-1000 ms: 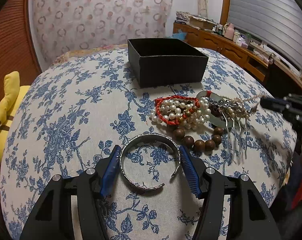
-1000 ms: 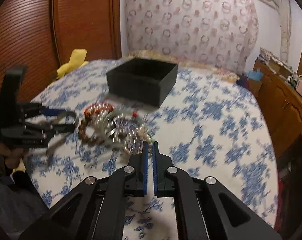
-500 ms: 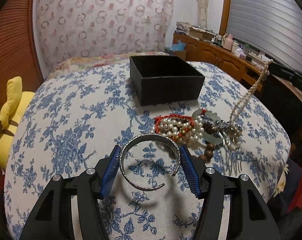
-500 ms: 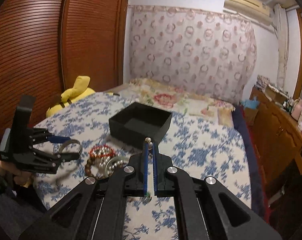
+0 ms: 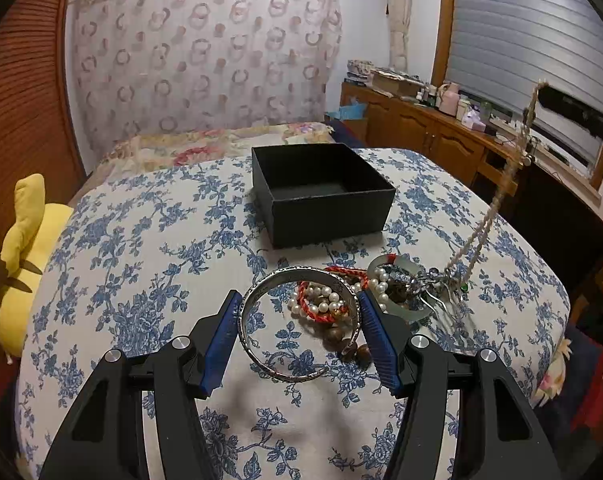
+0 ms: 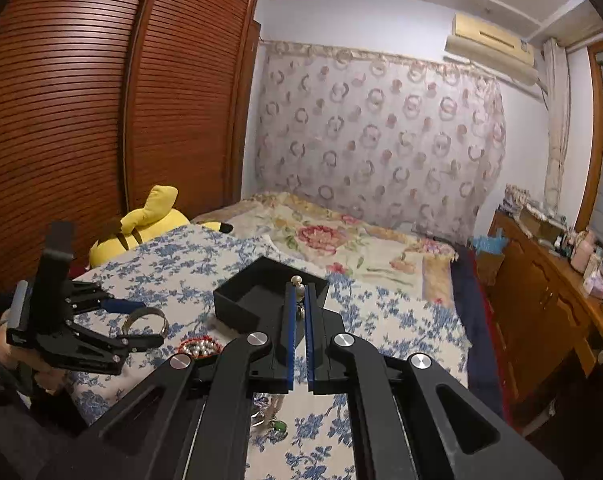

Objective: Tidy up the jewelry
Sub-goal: 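Lift the silver bangle with the left tool while the right tool lifts the bead necklace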

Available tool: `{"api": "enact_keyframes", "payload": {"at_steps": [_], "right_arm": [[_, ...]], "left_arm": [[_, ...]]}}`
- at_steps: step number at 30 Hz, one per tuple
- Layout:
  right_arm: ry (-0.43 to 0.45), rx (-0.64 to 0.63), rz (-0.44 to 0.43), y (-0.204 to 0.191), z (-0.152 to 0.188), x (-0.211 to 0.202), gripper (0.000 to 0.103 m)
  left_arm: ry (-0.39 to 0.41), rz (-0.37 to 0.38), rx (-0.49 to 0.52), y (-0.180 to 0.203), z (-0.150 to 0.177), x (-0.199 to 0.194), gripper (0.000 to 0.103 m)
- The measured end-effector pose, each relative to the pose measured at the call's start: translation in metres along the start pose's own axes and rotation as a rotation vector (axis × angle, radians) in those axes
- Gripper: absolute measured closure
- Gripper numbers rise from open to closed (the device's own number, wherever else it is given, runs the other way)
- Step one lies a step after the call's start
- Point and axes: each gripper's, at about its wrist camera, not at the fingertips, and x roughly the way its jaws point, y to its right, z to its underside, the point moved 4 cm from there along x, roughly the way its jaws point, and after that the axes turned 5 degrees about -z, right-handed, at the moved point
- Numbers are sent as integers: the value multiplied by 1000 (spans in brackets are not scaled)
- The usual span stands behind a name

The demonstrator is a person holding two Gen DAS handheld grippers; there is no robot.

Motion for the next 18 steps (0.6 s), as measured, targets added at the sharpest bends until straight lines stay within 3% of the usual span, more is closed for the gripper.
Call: {"api": "enact_keyframes", "payload": {"at_steps": [12,18], "right_arm": [[103,-79,4,-15,-45,-20,98],[82,-85,31,-12,-53,-14,98]], "left_arm": [[22,-2,-4,0,-6,-6,46],[23,-2,-4,-1,-7,-6,46]]}}
